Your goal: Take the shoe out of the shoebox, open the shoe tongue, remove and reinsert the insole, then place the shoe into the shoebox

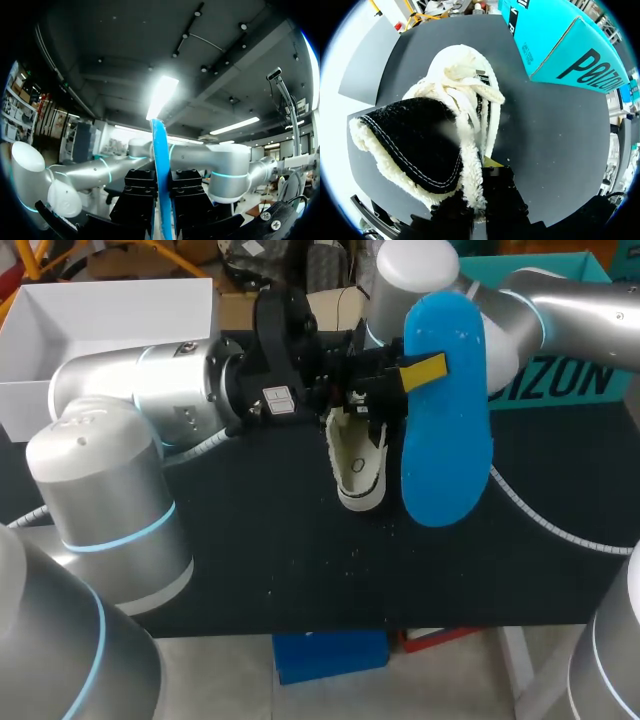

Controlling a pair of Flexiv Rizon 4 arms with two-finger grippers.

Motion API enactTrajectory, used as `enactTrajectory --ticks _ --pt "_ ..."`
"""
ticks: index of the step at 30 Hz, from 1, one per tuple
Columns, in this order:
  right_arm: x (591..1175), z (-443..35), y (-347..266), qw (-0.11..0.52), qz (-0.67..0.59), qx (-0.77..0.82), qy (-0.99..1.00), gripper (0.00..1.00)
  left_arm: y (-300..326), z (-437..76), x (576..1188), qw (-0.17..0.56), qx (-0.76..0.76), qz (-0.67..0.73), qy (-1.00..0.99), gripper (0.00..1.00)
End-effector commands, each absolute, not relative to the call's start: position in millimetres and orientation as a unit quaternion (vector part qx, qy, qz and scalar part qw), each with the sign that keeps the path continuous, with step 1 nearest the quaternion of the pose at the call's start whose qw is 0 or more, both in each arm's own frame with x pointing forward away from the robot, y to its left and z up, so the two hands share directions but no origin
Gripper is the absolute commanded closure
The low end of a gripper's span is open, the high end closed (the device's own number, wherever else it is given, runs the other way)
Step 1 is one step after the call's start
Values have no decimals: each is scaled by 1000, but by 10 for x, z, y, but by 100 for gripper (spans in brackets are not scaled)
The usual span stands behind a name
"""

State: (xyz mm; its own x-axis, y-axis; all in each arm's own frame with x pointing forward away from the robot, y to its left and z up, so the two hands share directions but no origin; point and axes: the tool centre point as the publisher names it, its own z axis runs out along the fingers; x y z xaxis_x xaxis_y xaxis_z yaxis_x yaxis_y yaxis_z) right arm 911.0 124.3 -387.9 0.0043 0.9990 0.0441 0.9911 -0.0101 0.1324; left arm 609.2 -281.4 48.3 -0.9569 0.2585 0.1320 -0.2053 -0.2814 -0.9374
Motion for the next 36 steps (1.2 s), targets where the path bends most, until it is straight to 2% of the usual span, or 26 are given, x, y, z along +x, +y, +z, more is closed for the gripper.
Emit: enactTrajectory --ticks 1,10,11,12,13,22,27,36 --pt "9081 -3943 1292 28 62 709 702 100 -2841 482 6078 143 -21 801 -581 100" --pt "9059 -4023 1311 20 61 713 698 100 -2841 482 6078 143 -21 801 -581 100" --pt "9055 -4042 1301 18 59 714 698 87 -2841 482 6078 143 -21 801 -581 100" --pt "9051 -4058 1291 12 51 715 697 53 -2841 482 6078 143 -21 801 -581 100" --pt "9047 -4072 1280 10 54 720 692 0 -2841 482 6078 143 -21 801 -581 100" --pt "8882 -3721 1308 -18 133 701 700 0 -2841 482 6078 143 -21 801 -581 100" --pt "8770 -3410 1406 -117 224 657 710 0 -2841 482 6078 143 -21 801 -581 100" --pt "8770 -3410 1406 -117 224 657 710 0 -2841 482 6078 143 -21 801 -581 100"
